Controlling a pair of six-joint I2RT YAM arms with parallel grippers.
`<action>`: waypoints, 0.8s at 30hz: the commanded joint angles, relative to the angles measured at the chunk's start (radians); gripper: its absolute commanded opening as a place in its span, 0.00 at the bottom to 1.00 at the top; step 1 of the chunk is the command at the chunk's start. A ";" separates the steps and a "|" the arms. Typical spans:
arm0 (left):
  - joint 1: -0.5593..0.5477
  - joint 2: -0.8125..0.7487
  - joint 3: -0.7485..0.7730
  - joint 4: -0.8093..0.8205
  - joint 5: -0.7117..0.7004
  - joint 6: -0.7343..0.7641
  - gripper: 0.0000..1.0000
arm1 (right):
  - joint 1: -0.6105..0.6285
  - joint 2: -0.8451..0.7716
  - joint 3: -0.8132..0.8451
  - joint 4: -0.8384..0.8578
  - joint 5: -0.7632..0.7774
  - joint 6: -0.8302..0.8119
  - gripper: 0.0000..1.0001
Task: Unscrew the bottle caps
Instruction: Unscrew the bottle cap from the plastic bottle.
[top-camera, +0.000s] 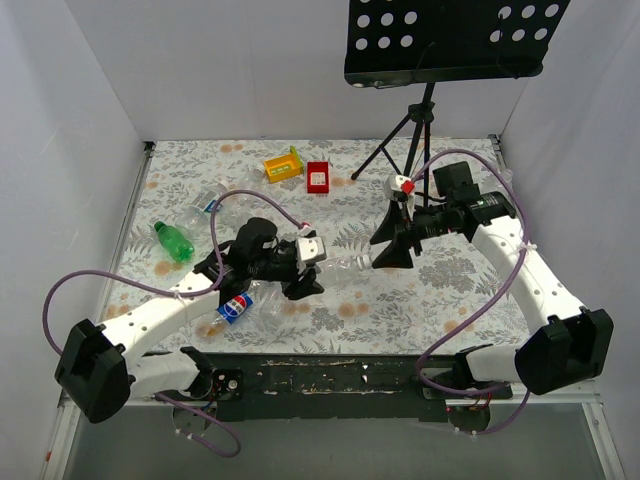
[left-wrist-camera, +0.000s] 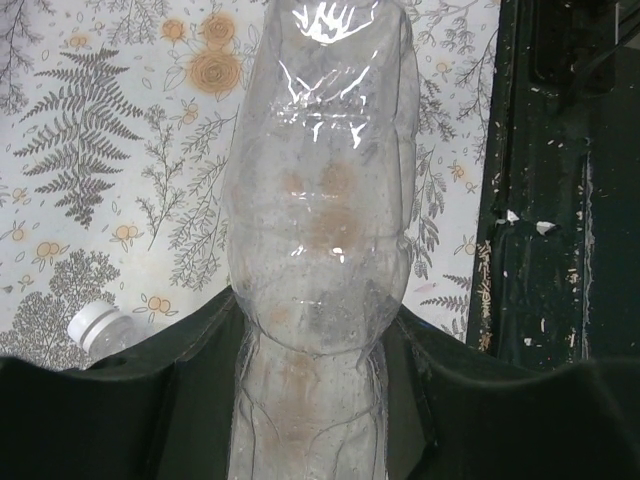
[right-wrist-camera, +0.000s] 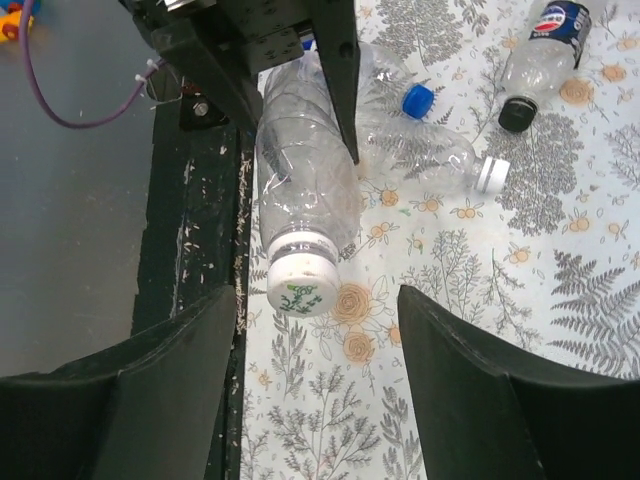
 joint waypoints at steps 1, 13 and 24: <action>0.000 -0.061 -0.024 0.016 -0.062 0.011 0.00 | -0.034 -0.003 0.044 0.052 -0.003 0.187 0.73; -0.109 -0.031 -0.007 0.082 -0.278 -0.004 0.00 | -0.049 -0.018 -0.120 0.339 0.068 0.860 0.75; -0.134 0.009 0.011 0.110 -0.330 -0.012 0.00 | -0.026 -0.007 -0.160 0.322 0.069 0.858 0.68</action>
